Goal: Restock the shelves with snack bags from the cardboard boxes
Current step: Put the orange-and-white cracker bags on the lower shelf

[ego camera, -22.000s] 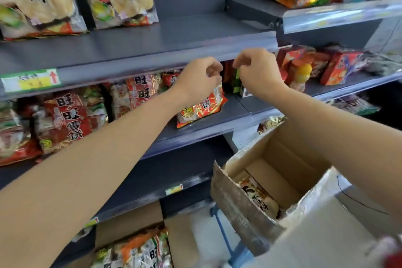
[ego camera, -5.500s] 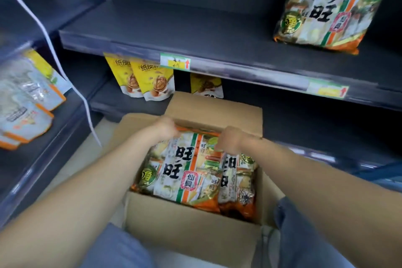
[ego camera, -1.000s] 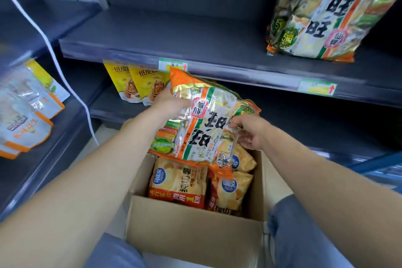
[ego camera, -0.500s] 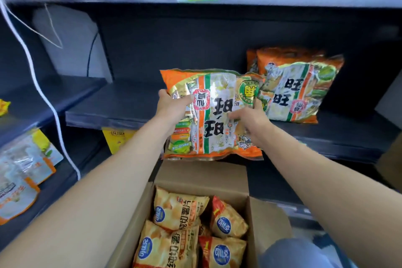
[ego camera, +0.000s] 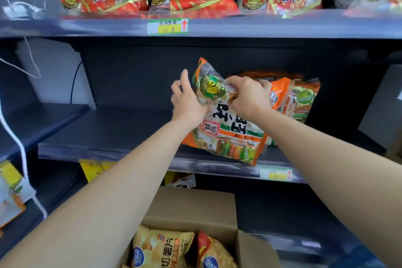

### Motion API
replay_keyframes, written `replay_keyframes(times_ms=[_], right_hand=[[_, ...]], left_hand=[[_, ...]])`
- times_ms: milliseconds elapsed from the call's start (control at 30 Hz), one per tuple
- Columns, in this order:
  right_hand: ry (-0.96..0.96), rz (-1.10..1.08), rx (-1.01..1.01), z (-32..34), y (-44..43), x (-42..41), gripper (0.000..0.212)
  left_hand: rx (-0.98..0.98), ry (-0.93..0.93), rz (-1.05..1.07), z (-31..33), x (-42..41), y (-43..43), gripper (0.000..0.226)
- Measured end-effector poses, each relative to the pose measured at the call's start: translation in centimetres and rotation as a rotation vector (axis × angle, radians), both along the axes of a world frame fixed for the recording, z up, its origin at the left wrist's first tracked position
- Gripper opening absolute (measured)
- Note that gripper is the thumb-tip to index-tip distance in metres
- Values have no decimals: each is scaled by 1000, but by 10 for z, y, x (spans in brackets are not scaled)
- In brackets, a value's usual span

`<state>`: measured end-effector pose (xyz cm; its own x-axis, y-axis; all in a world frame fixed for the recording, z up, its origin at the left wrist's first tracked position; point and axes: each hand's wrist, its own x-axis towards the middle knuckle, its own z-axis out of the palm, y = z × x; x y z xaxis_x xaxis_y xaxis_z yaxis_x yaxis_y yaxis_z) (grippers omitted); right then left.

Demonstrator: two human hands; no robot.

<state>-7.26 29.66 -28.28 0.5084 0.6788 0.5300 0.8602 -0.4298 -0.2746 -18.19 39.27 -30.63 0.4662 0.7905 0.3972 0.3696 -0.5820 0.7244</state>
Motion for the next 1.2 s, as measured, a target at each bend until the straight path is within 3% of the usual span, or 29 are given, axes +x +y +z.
replay_keyframes(times_ms=[100,167,300,367,567,700,867,933,1000,1033,1133,1200], right_hand=[[-235,-2,-30,-7,4,12,49],[-313,14,-48,-13,4,23,47],[-357,68,-1,-33,3,36,42],[-336,4,135,-44,0,43,49],[312,-317,405,-78,-18,54,91],[763,-411,496,-97,-13,59,118],[1356,-369,628,-105,-11,74,112],[1545,-201,617,-102,-16,82,91],[1559,-72,653,-99,-21,90,53],[1511,-71,679,-101,-24,97,45],[1337,-213,692,-111,-35,115,70],[1217,-381,646,-119,-40,126,72]], left_hand=[[134,-74,-126,6,13,-2,107],[185,-15,-157,2,18,3,101],[268,184,-50,-14,28,8,37],[235,185,9,-16,33,10,25],[100,-41,103,-14,34,25,7],[-111,-277,133,-14,31,38,26],[-575,-630,57,-23,47,28,20],[-775,-714,-50,-32,59,19,13],[-945,-656,-185,-46,69,10,26],[-954,-530,-194,-55,75,9,30],[-765,-35,-138,-76,90,9,47],[-646,60,-102,-85,99,10,64]])
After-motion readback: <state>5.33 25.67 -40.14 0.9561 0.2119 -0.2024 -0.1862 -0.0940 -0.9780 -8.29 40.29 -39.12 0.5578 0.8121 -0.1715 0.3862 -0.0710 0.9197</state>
